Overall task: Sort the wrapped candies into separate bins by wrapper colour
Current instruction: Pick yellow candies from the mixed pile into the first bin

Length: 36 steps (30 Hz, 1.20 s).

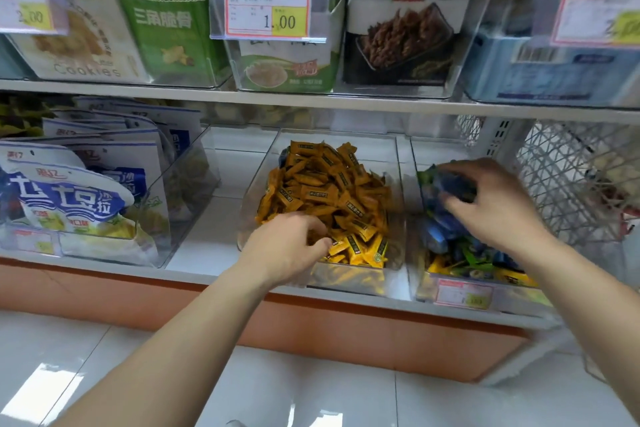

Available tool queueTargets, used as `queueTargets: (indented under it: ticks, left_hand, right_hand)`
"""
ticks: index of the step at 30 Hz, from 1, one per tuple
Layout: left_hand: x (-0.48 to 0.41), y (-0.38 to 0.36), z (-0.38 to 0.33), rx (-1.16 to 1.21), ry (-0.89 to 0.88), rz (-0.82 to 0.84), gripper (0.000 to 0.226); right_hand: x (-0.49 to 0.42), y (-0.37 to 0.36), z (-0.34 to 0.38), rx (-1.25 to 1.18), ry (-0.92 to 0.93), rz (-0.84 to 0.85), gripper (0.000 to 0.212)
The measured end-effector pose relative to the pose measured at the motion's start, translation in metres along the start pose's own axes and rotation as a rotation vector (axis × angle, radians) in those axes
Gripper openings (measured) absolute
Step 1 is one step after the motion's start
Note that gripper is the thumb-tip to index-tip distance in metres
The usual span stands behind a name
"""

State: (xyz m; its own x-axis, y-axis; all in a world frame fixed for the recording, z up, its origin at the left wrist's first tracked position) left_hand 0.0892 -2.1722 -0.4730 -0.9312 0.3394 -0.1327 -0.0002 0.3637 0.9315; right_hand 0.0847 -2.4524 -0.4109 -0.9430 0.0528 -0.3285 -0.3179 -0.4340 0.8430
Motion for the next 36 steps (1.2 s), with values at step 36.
queueTargets:
  ticks: [36]
  left_hand:
    - [-0.054, -0.043, 0.042, -0.049, 0.186, 0.057, 0.054]
  right_hand:
    - [-0.141, -0.167, 0.19, -0.033, 0.551, 0.439, 0.03]
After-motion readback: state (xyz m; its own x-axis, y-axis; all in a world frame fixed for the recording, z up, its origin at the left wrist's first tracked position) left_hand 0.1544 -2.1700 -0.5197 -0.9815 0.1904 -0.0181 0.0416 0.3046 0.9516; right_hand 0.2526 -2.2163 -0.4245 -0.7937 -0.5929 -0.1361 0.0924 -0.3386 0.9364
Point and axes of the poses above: each hand's wrist, its own x-axis away from the middle knuckle, its own y-axis out of the back of the hand, z = x × y, the point moved 9 cm from there along -x, towards the middle knuckle, and after that the axes turned 1 degree about -y, right-handed, at the moved point
